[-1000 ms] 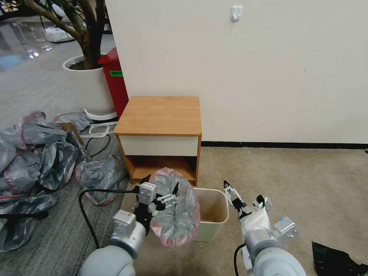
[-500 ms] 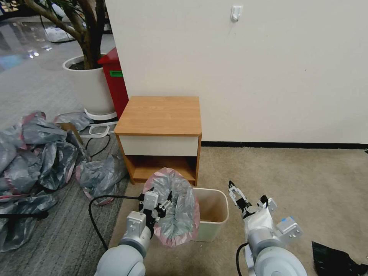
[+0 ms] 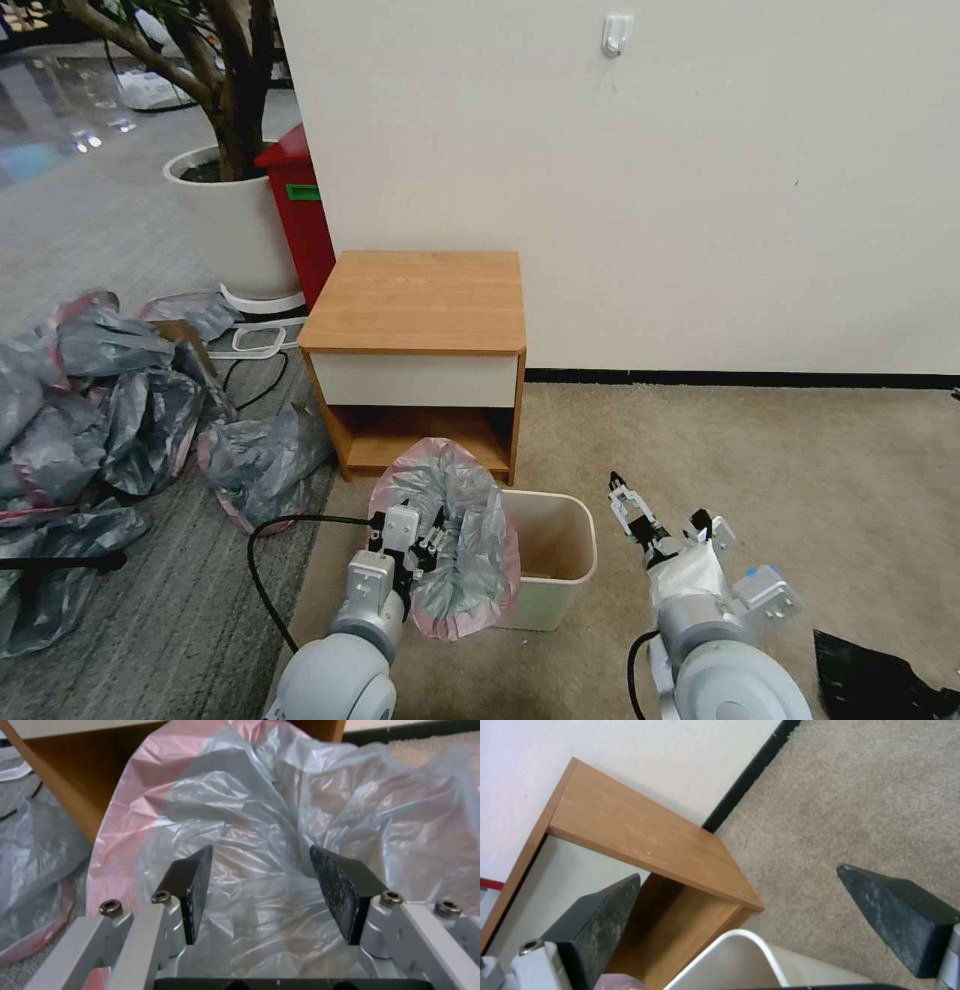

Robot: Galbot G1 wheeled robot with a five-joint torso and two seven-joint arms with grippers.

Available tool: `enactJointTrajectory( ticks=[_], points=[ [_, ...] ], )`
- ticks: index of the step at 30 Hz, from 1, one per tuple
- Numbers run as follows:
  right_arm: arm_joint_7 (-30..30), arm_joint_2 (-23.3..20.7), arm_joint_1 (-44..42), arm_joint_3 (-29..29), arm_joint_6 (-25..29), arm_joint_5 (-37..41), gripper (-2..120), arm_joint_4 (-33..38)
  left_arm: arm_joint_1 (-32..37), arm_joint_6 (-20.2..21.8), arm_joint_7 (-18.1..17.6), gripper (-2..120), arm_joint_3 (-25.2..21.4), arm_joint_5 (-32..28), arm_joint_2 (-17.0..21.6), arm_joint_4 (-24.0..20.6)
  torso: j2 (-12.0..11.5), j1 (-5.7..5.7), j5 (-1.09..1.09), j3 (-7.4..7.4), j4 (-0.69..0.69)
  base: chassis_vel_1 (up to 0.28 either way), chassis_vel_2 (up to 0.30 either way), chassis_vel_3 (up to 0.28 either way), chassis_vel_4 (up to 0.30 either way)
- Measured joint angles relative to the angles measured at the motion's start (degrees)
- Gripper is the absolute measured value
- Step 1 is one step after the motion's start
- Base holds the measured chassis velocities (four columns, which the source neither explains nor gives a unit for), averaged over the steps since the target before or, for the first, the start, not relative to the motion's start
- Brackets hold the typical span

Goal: Pick up the garbage bag from the table and place it over the trash can.

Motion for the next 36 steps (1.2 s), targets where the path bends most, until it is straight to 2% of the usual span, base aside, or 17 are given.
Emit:
enactJointTrajectory(
  ticks=[7,13,23,25,36],
  points=[
    [-0.1,-0.3,0.0,1.1,0.0,0.4,100,-0.3,-2.9,2.2,-1.7,51,1.9,-0.1,-0.7,2.4,0.0,0.0,0.0,0.0,0.0,0.0,0.0,0.0,0.0],
    [-0.3,-0.4,0.0,1.9,0.0,0.5,100,-0.4,-5.6,7.0,-4.6,50,3.2,-3.5,-0.9,3.1,0.0,0.0,0.0,0.0,0.0,0.0,0.0,0.0,0.0],
    [-0.4,0.1,-0.6,2.2,0.0,0.4,100,-0.8,-8.3,11.6,-7.0,50,3.5,-7.1,-0.8,3.6,0.0,0.0,0.0,0.0,0.0,0.0,0.0,0.0,0.0],
    [-0.4,0.3,-0.7,2.2,0.0,0.3,100,-0.8,-9.2,13.1,-8.3,49,3.6,-9.7,-0.7,3.6,0.0,0.0,-0.01,0.0,0.0,0.0,0.0,0.0,0.0],
    [-0.4,0.6,-0.7,2.3,0.1,0.0,100,-1.2,-10.4,13.6,-9.5,48,3.4,-12.0,-0.8,5.1,0.0,0.0,-0.01,0.0,0.0,0.0,0.0,0.0,0.0]
  ],
)
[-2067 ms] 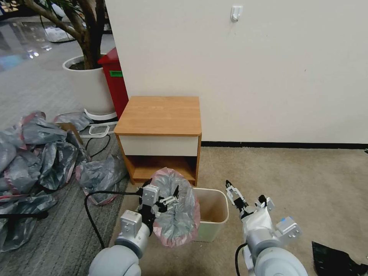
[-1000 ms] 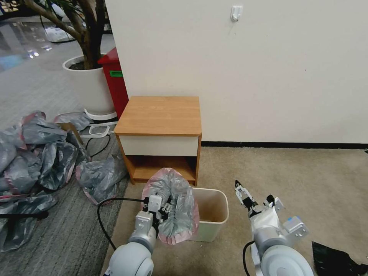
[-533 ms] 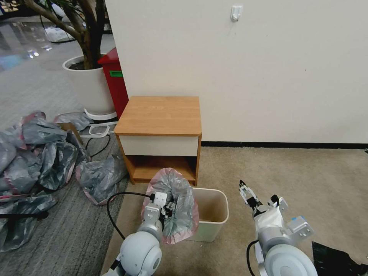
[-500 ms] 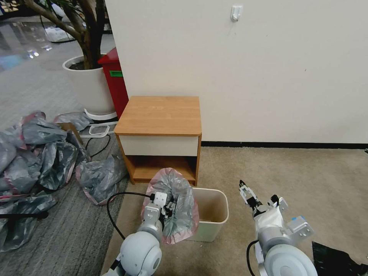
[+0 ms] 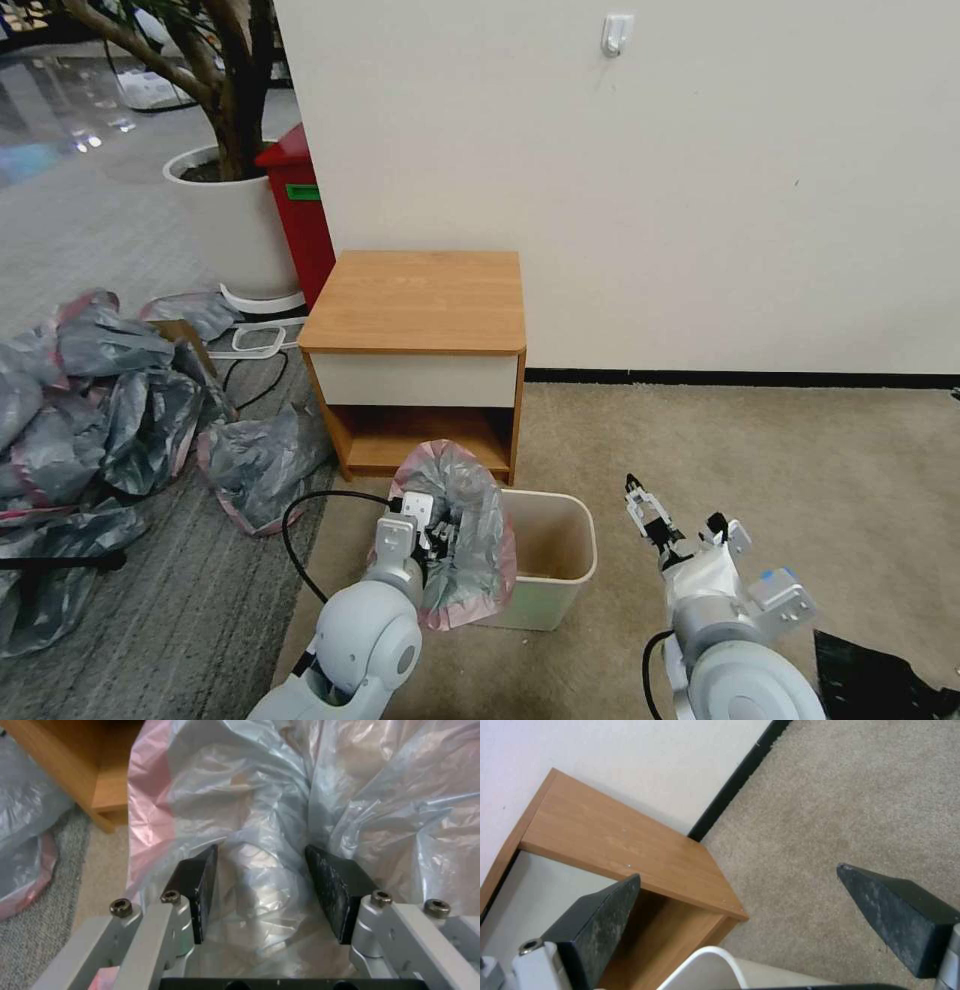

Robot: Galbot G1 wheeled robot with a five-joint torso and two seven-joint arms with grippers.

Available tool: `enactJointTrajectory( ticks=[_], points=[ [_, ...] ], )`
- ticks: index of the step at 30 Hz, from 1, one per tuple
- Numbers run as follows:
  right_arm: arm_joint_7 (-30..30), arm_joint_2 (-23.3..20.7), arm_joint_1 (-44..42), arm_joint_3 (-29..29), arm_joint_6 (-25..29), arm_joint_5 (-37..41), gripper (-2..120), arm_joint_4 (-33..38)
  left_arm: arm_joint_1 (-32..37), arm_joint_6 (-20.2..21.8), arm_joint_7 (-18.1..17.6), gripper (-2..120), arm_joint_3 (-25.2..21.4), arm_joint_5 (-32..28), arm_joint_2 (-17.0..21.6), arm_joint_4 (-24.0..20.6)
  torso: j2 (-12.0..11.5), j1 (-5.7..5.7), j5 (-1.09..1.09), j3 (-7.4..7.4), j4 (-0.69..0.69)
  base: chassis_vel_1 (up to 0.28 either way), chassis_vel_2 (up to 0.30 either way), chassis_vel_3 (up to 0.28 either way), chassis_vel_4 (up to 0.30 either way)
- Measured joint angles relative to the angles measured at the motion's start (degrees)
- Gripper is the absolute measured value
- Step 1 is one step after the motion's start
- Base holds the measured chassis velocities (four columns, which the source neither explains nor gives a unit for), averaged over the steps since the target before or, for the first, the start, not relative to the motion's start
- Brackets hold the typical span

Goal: Pick up the garbage bag from the table and place it over the trash can.

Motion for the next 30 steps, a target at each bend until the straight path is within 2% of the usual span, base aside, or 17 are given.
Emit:
enactJointTrajectory(
  ticks=[10,14,16,21,23,24,25,28,30],
  points=[
    [0.0,0.1,0.0,0.3,0.1,0.0,100,-0.4,-0.2,-0.1,0.0,45,0.7,-0.2,-0.5,1.8,0.0,0.0,0.0,0.0,0.0,0.0,0.0,0.0,0.0],
    [-0.1,0.2,-0.1,0.6,0.1,0.0,100,-0.4,-0.4,-0.2,0.0,35,0.8,-0.1,-0.6,2.2,0.0,0.0,0.0,0.0,0.0,0.0,0.0,0.0,0.0],
    [-0.1,0.2,-0.2,0.8,0.1,0.0,100,-0.4,-0.5,-0.2,-0.2,23,0.8,0.0,-0.8,2.4,0.0,0.0,0.01,0.0,0.01,0.0,0.0,0.0,0.0],
    [-0.3,0.2,-0.4,0.9,0.1,0.0,100,0.1,-0.2,-1.2,-0.4,14,1.1,0.3,-0.8,2.4,0.0,0.0,0.01,0.0,0.0,0.0,0.0,0.0,0.0],
    [-0.6,0.2,-0.4,0.9,0.0,0.0,100,0.2,0.0,-2.2,-0.4,9,1.2,0.5,-0.8,2.4,0.0,0.0,0.01,0.0,0.0,0.0,0.0,0.0,0.0],
    [-1.4,0.2,-0.4,0.9,-0.3,-0.1,100,0.5,0.4,-4.9,-0.1,7,1.4,1.0,-0.7,2.5,0.0,0.0,-0.01,0.0,0.0,0.0,0.0,0.0,0.0],
    [-1.4,0.2,-0.4,0.9,-0.3,-0.1,100,0.5,0.4,-4.9,-0.1,7,1.4,1.0,-0.7,2.5,0.0,0.0,-0.01,0.0,0.0,0.0,0.0,0.0,0.0],
    [-5.6,-0.2,-0.6,0.9,-4.3,-1.4,100,1.7,2.0,-12.0,2.1,5,1.0,3.8,-0.2,2.4,0.0,0.0,-0.01,0.0,0.0,0.0,0.0,0.0,0.0],
    [-6.5,-0.2,-0.8,0.9,-5.1,-1.6,100,2.0,2.4,-13.4,2.7,5,0.9,4.3,-0.1,2.3,0.0,0.0,-0.01,0.0,0.0,0.0,0.0,0.0,0.0]
  ],
)
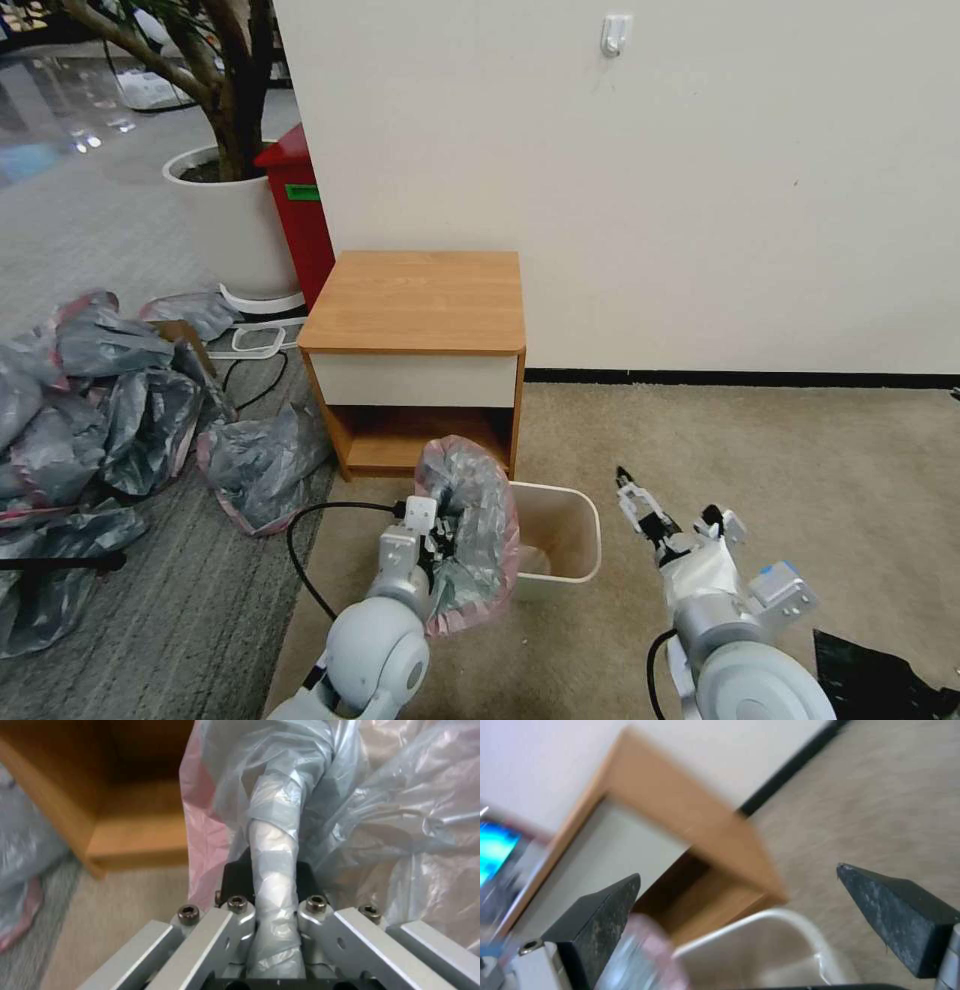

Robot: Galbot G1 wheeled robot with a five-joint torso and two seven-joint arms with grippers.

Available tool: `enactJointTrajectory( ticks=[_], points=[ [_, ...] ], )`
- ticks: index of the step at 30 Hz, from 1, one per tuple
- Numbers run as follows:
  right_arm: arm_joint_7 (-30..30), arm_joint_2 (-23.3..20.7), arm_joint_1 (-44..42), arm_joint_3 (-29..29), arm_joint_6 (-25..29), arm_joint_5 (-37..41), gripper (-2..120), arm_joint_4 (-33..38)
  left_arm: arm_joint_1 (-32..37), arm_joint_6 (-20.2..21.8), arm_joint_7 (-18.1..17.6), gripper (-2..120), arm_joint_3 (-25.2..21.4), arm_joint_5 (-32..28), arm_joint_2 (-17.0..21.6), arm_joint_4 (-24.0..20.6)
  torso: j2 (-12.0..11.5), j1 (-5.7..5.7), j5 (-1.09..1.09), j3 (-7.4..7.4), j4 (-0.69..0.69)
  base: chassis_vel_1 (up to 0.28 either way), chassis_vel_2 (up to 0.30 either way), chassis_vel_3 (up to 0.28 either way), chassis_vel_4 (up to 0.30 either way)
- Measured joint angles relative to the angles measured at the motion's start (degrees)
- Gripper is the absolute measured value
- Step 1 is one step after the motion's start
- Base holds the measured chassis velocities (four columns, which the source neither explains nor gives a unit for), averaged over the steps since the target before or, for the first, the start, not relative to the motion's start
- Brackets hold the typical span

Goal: Pick up the garbage bag from the table and place it over the trash can.

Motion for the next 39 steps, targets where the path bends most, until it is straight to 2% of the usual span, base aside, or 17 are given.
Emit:
enactJointTrajectory(
  ticks=[1,3,5,7,13,25,28,30,32,34,36,39],
  points=[
    [-1.9,-0.2,-0.3,0.0,-1.8,-0.5,100,0.5,0.6,-1.8,0.9,5,-0.2,0.6,0.1,-0.2,0.0,0.0,0.0,0.0,0.0,0.0,0.0,0.0,0.0],
    [-10.0,-0.9,-1.4,-0.6,-7.4,-3.4,100,2.0,2.7,-7.7,4.4,5,-1.8,2.9,0.7,-1.0,0.0,0.0,0.01,0.0,0.0,0.0,0.0,0.0,0.0],
    [-11.1,-1.1,-1.4,-1.0,-8.2,-3.7,100,2.2,3.0,-8.7,4.9,5,-2.0,3.2,0.7,-1.1,0.0,0.0,0.01,0.0,0.0,0.0,0.0,0.0,0.0],
    [-16.7,-2.0,-1.0,-3.7,-12.8,-4.4,100,2.9,4.5,-13.4,7.5,5,-3.2,3.9,0.9,-1.8,0.0,0.0,0.0,0.0,0.0,0.0,0.0,0.0,0.0],
    [-20.3,-1.9,4.7,-8.6,-16.0,-8.1,100,-0.1,6.5,-19.2,11.2,5,-4.8,4.4,0.9,-2.2,0.0,0.0,0.01,0.0,0.01,0.0,0.0,0.0,0.0],
    [-18.2,-0.6,13.6,-13.5,-15.6,-8.8,100,-5.3,6.6,-21.8,13.6,5,-5.4,4.2,1.3,-2.6,0.0,0.0,0.0,0.0,0.01,0.0,0.0,0.0,0.0],
    [-17.5,-0.1,14.1,-13.7,-15.4,-8.6,90,-6.1,6.5,-21.8,13.7,5,-5.2,3.8,1.4,-3.1,0.0,0.0,0.0,0.0,0.0,0.0,0.0,0.0,0.0],
    [-17.5,-0.1,14.1,-13.7,-15.4,-8.6,88,-6.1,6.5,-21.7,13.7,5,-5.2,3.8,1.4,-3.1,0.0,0.0,0.0,0.0,0.0,0.0,0.0,0.0,0.0],
    [-17.4,0.0,14.1,-13.7,-15.0,-8.6,77,-6.5,6.5,-21.6,13.7,5,-5.1,3.2,1.3,-3.3,0.0,0.0,0.0,0.0,0.0,0.0,0.0,0.0,0.0],
    [-17.4,0.0,14.1,-13.6,-14.8,-8.6,74,-6.6,6.5,-21.5,13.7,5,-5.1,2.9,1.3,-3.3,0.0,0.0,0.01,0.0,0.0,0.0,0.0,0.0,0.0],
    [-17.4,0.0,14.0,-13.5,-14.3,-8.7,62,-6.9,6.5,-21.1,13.6,5,-5.0,2.1,1.0,-3.5,0.0,0.0,0.01,0.0,0.0,0.0,0.0,0.0,0.0],
    [-17.4,0.0,14.0,-13.3,-14.1,-8.7,57,-7.0,6.6,-20.7,13.2,5,-5.1,1.3,0.8,-3.6,0.0,0.0,0.01,0.0,0.0,0.0,0.0,0.0,0.0]
  ],
)
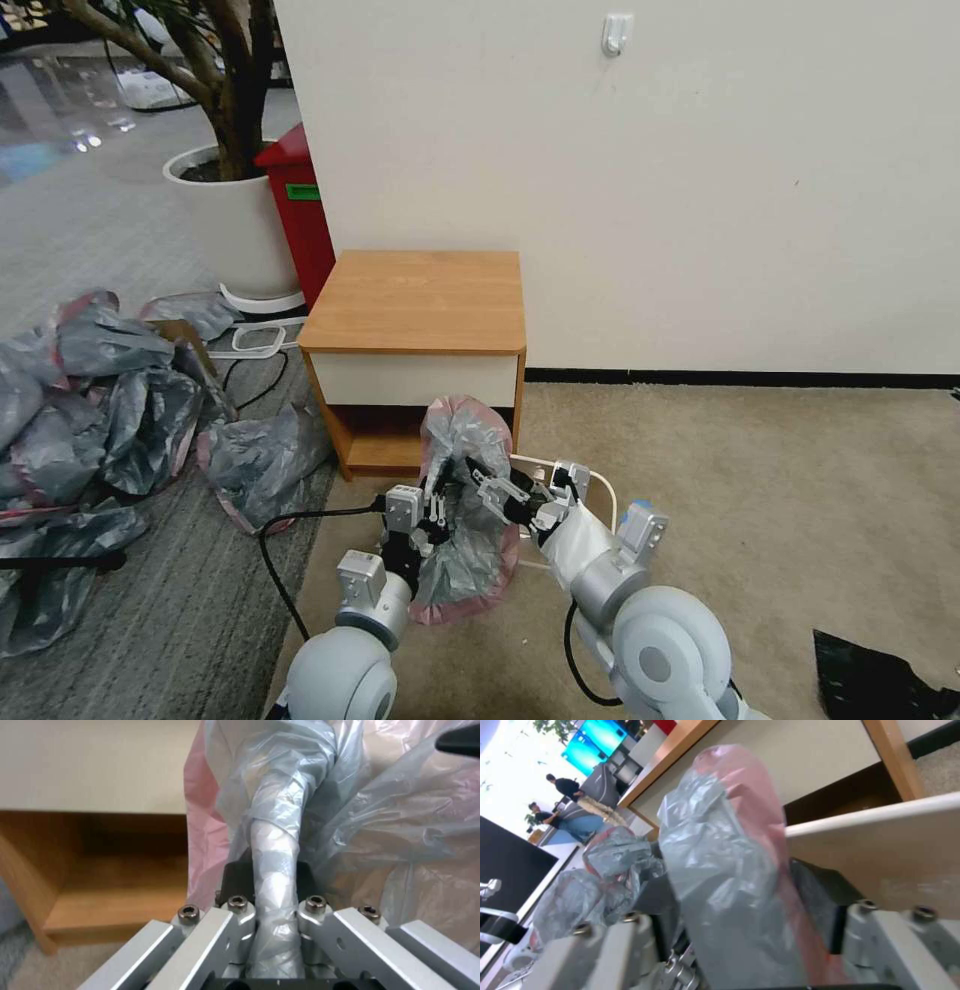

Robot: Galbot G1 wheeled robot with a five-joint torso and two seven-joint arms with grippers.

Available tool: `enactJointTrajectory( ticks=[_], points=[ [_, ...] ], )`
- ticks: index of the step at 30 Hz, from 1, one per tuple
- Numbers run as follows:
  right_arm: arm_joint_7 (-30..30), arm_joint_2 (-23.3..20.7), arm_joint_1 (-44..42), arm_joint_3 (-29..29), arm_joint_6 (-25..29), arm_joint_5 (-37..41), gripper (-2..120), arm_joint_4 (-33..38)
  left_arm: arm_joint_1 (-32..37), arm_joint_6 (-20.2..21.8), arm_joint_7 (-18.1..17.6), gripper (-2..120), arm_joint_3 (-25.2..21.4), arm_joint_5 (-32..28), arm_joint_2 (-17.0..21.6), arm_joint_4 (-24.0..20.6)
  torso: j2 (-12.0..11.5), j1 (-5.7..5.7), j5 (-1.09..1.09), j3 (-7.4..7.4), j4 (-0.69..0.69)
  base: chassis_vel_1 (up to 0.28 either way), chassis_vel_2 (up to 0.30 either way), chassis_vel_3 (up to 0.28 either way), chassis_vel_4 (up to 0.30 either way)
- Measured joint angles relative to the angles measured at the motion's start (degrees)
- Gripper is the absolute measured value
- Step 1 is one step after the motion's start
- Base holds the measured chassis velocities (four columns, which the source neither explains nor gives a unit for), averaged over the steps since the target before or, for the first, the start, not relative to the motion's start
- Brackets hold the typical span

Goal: Pick up the garbage bag from the table and place it over the trash can.

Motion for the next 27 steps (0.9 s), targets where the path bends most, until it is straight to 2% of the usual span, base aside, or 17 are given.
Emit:
enactJointTrajectory(
  ticks=[2,3,5,7,10,11,14,21,27],
  points=[
    [-0.1,0.1,-0.2,0.4,0.5,-0.5,43,-0.2,0.3,1.7,-1.4,5,0.0,-2.8,-0.3,-0.5,0.0,0.0,0.0,0.0,0.0,0.0,0.0,0.0,0.0],
    [-0.1,0.1,-0.2,0.4,0.5,-0.5,43,-0.2,0.3,1.7,-1.4,5,0.0,-2.8,-0.3,-0.5,0.0,0.0,0.0,0.0,0.0,0.0,0.0,0.0,0.0],
    [-0.2,0.1,-0.6,0.6,0.9,-0.9,33,-0.2,0.6,2.6,-2.2,5,0.0,-4.3,-0.5,-0.7,0.0,0.0,0.0,0.0,0.0,0.0,0.0,0.0,0.0],
    [-0.3,0.1,-0.8,0.7,1.0,-1.1,30,-0.2,0.7,2.9,-2.4,5,-0.1,-4.8,-0.6,-0.8,0.0,0.0,0.0,0.0,0.0,0.0,0.0,0.0,0.0],
    [-0.5,0.1,-1.3,0.9,1.4,-2.0,16,0.0,1.0,3.7,-2.9,5,-0.3,-5.8,-0.9,-0.9,0.0,0.0,0.0,0.0,0.0,0.0,0.0,0.0,0.0],
    [-0.5,0.1,-1.3,0.9,1.4,-2.0,16,0.0,1.0,3.7,-2.9,5,-0.3,-5.8,-0.9,-0.9,0.0,0.0,0.0,0.0,0.0,0.0,0.0,0.0,0.0],
    [-0.8,0.1,-2.0,1.3,1.6,-2.7,2,0.4,1.1,4.1,-3.1,5,-0.3,-6.4,-1.1,-1.0,0.0,0.0,0.0,-0.01,0.0,0.0,0.0,0.0,0.0],
    [-1.8,0.1,-3.0,2.0,1.7,-3.6,0,1.6,1.1,4.4,-3.1,5,-0.4,-6.6,-1.1,-1.0,0.0,0.0,0.0,0.0,0.0,0.0,0.0,0.0,0.0],
    [-0.7,-0.9,-1.8,6.2,1.3,-2.8,0,3.8,2.0,4.5,-3.1,5,-1.1,-6.9,-1.0,-1.6,0.0,0.0,0.0,0.0,0.0,0.0,0.0,0.0,0.0]
  ],
)
